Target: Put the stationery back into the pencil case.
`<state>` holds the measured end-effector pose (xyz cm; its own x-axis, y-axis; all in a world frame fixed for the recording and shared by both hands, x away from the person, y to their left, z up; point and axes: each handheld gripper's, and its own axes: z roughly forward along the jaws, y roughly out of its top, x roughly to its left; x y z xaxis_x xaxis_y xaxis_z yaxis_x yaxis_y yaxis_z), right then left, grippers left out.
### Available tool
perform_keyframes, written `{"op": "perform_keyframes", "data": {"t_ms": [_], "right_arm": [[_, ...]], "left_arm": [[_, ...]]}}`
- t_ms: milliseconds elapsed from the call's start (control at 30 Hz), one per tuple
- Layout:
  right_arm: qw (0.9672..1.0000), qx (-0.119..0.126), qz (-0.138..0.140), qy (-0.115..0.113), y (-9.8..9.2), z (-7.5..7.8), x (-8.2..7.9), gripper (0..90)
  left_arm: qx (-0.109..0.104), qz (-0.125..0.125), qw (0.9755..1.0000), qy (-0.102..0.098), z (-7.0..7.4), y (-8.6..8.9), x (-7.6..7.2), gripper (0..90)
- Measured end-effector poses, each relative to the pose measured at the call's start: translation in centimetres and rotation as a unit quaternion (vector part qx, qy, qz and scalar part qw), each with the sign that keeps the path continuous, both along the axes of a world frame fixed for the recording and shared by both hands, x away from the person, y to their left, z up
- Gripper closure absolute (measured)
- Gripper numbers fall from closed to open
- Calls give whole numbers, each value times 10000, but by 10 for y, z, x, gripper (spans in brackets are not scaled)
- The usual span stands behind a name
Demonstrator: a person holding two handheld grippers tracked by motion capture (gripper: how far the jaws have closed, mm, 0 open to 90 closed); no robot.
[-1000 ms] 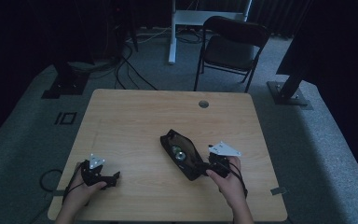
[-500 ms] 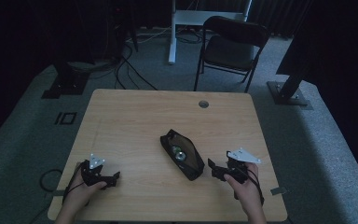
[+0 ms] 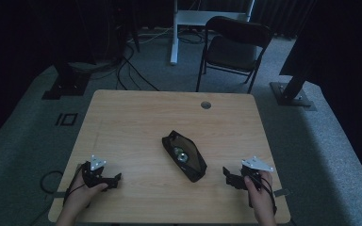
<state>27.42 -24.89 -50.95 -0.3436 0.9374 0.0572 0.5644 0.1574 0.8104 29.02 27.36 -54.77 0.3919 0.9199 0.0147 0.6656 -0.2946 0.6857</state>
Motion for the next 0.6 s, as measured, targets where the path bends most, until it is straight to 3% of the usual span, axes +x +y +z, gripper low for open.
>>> {"op": "perform_keyframes", "data": {"t_ms": [333, 600], "right_arm": [[9990, -240, -207, 319, -27, -28, -2, 139], [9985, -311, -218, 384, -34, -35, -3, 139]], "left_arm": [[0, -1, 10000, 0, 0, 0, 0, 2], [-1, 0, 10000, 0, 0, 0, 0, 2]]}}
